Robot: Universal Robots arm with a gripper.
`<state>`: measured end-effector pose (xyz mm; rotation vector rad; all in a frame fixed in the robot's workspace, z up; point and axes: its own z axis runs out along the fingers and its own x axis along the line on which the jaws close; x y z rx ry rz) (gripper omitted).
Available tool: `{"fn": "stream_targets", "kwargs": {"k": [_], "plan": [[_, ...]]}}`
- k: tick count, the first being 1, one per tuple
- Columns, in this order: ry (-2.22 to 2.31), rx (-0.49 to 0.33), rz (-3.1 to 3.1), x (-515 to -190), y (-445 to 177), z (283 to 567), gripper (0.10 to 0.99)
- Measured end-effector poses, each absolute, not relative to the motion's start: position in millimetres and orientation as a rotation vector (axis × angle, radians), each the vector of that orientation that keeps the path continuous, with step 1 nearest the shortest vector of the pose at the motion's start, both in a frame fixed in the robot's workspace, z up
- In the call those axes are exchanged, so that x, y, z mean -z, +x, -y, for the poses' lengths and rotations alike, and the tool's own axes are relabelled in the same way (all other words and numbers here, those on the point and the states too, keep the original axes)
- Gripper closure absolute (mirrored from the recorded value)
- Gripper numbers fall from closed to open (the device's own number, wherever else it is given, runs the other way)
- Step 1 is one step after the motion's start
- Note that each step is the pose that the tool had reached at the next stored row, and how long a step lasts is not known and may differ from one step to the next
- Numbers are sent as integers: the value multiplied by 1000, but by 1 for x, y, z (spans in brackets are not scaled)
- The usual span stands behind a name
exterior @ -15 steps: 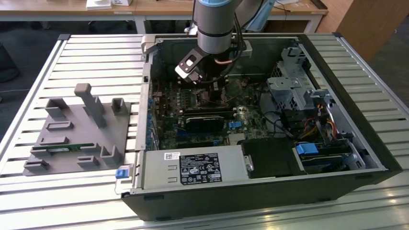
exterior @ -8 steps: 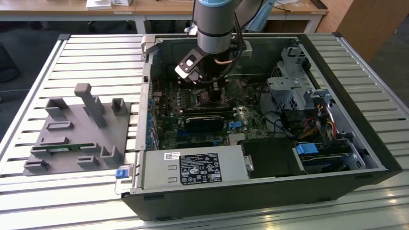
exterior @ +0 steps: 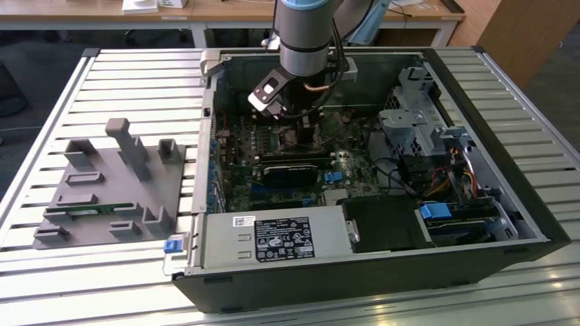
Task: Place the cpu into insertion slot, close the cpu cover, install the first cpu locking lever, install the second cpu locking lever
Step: 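Place the cpu into insertion slot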
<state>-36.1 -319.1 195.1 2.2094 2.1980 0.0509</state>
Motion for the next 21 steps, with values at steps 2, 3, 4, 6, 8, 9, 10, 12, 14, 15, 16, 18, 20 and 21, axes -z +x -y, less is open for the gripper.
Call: {"fn": "stream_targets", "kwargs": {"k": [2,3,4,6,8,9,10,12,14,15,16,18,20,21], "plan": [[2210,-52,-2198,-195,-36,319,471],[2210,-52,-2198,-195,-36,318,471],[2210,-53,-2199,-195,-36,318,471],[2210,-53,-2199,-195,-36,318,471],[2211,-54,-2199,-195,-36,318,471],[2211,-55,-2200,-194,-36,318,471],[2211,-55,-2200,-194,-36,318,471],[2212,-56,-2200,-194,-36,317,471],[2212,-56,-2200,-194,-36,317,471],[2212,-56,-2200,-194,-36,317,471],[2212,-55,-2200,-194,-36,317,471],[2212,-55,-2200,-194,-36,317,471],[2213,-55,-2198,-195,-36,317,471],[2214,-55,-2198,-195,-36,317,471]]}}
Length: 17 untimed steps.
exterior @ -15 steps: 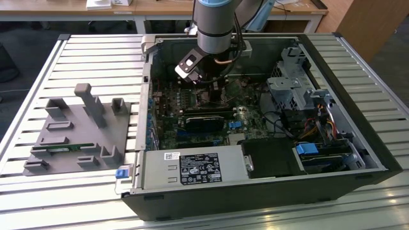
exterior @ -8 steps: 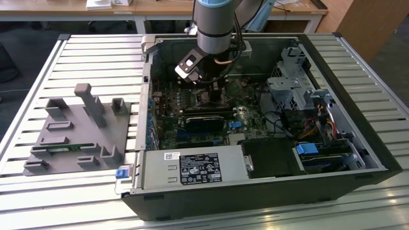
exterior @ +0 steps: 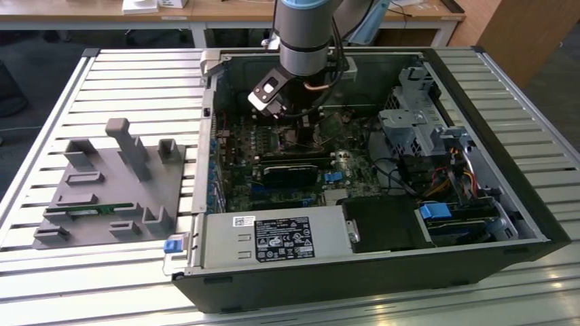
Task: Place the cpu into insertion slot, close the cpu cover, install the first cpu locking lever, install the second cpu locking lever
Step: 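Place the cpu into insertion slot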
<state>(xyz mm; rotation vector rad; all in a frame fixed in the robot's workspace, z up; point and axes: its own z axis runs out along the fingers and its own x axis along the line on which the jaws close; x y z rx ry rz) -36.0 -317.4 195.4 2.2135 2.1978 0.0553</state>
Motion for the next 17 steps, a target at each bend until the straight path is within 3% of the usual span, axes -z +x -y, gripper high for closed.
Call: {"fn": "stream_targets", "kwargs": {"k": [8,11,12,17], "plan": [[2215,-54,-2198,-209,-36,317,490],[2215,-54,-2198,-210,-36,317,671],[2216,-54,-2197,-210,-36,317,671],[2216,-54,-2197,-210,-36,320,906]]}}
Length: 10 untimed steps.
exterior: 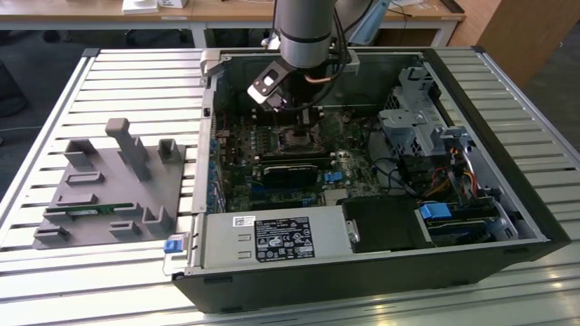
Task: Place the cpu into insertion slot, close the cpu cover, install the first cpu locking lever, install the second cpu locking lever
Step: 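Place the cpu into insertion slot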
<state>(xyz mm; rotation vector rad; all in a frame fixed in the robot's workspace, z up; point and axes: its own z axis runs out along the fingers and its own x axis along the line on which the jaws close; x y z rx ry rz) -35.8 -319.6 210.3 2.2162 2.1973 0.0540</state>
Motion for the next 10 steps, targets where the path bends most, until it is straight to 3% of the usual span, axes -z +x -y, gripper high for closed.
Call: {"fn": "stream_targets", "kwargs": {"k": [1,3,10], "plan": [[2216,-54,-2197,-210,-36,320,965],[2216,-54,-2197,-210,-36,320,980],[2216,-54,-2197,-210,-36,320,980]]}}
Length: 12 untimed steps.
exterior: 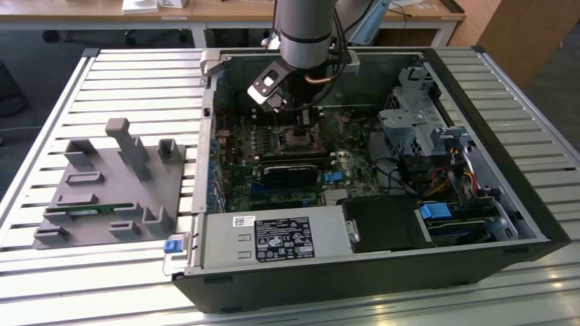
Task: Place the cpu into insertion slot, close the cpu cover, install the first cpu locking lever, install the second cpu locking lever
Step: 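Place the cpu into insertion slot, then close the cpu cover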
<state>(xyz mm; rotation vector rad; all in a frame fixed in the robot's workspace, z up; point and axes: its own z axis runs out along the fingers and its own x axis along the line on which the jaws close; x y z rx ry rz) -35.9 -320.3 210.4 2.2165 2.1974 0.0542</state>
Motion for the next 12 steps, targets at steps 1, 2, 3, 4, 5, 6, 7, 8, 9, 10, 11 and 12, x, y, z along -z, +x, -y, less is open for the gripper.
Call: {"fn": "stream_targets", "kwargs": {"k": [1,2,3,4,5,6,7,8,9,10,11,12], "plan": [[2216,-54,-2197,-211,-36,320,980],[2216,-54,-2197,-211,-36,320,980],[2216,-54,-2197,-211,-36,320,980],[2217,-54,-2197,-212,-36,320,980],[2217,-54,-2197,-212,-36,320,980],[2217,-54,-2196,-212,-36,320,980],[2218,-54,-2196,-212,-36,320,980],[2218,-54,-2196,-212,-36,320,980],[2218,-54,-2196,-213,-36,320,980],[2218,-54,-2195,-213,-36,320,980],[2218,-54,-2195,-213,-36,320,980],[2218,-54,-2195,-213,-36,320,980]]}}
